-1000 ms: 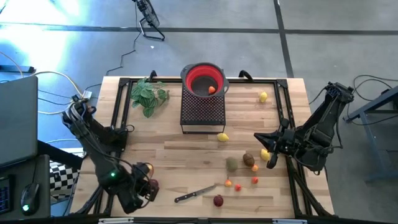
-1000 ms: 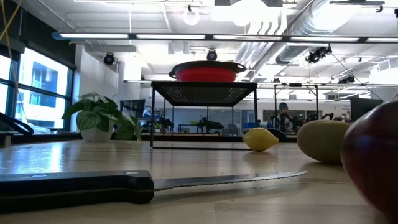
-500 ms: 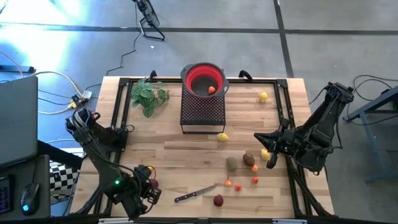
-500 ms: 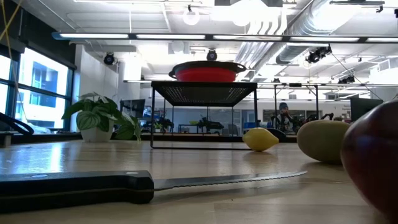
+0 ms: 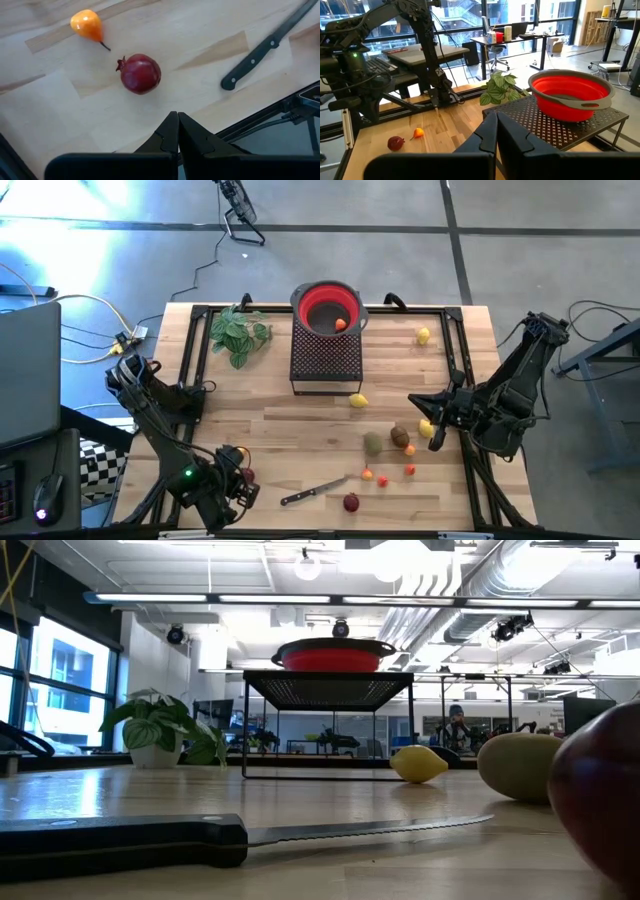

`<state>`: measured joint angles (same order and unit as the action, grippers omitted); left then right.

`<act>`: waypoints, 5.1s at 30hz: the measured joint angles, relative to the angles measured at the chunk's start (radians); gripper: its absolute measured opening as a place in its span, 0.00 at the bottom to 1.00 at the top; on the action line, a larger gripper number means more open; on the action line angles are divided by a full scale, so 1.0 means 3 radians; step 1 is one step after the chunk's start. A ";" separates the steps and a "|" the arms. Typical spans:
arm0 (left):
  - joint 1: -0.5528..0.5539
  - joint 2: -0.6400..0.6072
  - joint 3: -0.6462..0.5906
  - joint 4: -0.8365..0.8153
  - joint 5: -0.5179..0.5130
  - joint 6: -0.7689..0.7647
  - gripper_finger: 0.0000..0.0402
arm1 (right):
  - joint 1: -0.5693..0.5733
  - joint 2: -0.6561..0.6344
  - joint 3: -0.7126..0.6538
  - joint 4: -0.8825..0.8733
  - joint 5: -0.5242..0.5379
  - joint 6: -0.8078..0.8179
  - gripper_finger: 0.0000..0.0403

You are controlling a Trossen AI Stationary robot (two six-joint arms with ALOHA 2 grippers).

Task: Pick & Place Fruit
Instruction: Put the left pomegranate into the red strainer bowl

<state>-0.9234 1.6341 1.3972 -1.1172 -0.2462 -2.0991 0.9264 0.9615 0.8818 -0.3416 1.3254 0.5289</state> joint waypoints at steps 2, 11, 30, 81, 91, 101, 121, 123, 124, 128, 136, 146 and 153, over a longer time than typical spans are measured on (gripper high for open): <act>0.0000 0.0000 0.0000 -0.0001 0.0000 0.0014 0.00 | -0.0001 -0.0001 0.0000 0.0000 -0.0001 0.0001 0.01; 0.0000 0.0004 0.0000 0.0027 0.0003 -0.0001 0.15 | -0.0001 0.0000 0.0000 0.0000 -0.0170 0.0005 0.01; 0.0000 0.0013 -0.0109 0.0087 0.0060 -0.0001 0.73 | -0.0001 0.0000 0.0000 0.0000 -0.0167 0.0003 0.01; 0.0004 0.0328 -0.0654 0.0664 0.0151 0.0015 0.73 | -0.0001 0.0000 0.0000 -0.0024 -0.0017 0.0001 0.01; 0.0004 0.0328 -0.0842 0.0912 0.0120 0.0031 0.73 | 0.0000 0.0000 0.0000 -0.0024 0.0038 -0.0006 0.01; 0.0222 0.0328 -0.0889 0.1004 0.0009 0.0346 0.73 | 0.0000 0.0000 0.0000 -0.0025 0.0036 -0.0001 0.01; 0.0699 0.0328 -0.0889 0.1027 0.0331 0.1138 0.73 | 0.0000 0.0000 0.0000 -0.0025 0.0000 0.0004 0.01; 0.0699 0.0328 -0.0889 0.1026 0.0331 0.1137 0.73 | 0.0000 0.0000 0.0000 -0.0024 0.0000 0.0004 0.01; 0.0699 0.0328 -0.0889 0.1027 0.0331 0.1137 0.73 | -0.0001 0.0000 0.0000 -0.0025 0.0000 0.0004 0.01; 0.0699 0.0328 -0.0889 0.1026 0.0329 0.1137 0.73 | 0.0000 0.0000 0.0000 -0.0025 -0.0001 0.0004 0.01; 0.0699 0.0343 -0.0889 0.1025 0.0408 0.1137 0.73 | 0.0000 0.0000 0.0000 -0.0025 -0.0001 0.0004 0.01; 0.0699 0.0343 -0.0889 0.1022 0.0416 0.1223 0.73 | 0.0000 0.0000 0.0000 -0.0024 -0.0001 0.0004 0.01; 0.0699 0.0343 -0.0889 0.1024 0.0461 0.1470 0.73 | 0.0000 0.0000 0.0000 -0.0024 -0.0001 0.0004 0.01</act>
<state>-0.7136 1.7370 1.1305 -0.8101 -0.1078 -1.6579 0.9263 0.9615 0.8818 -0.3489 1.3251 0.5301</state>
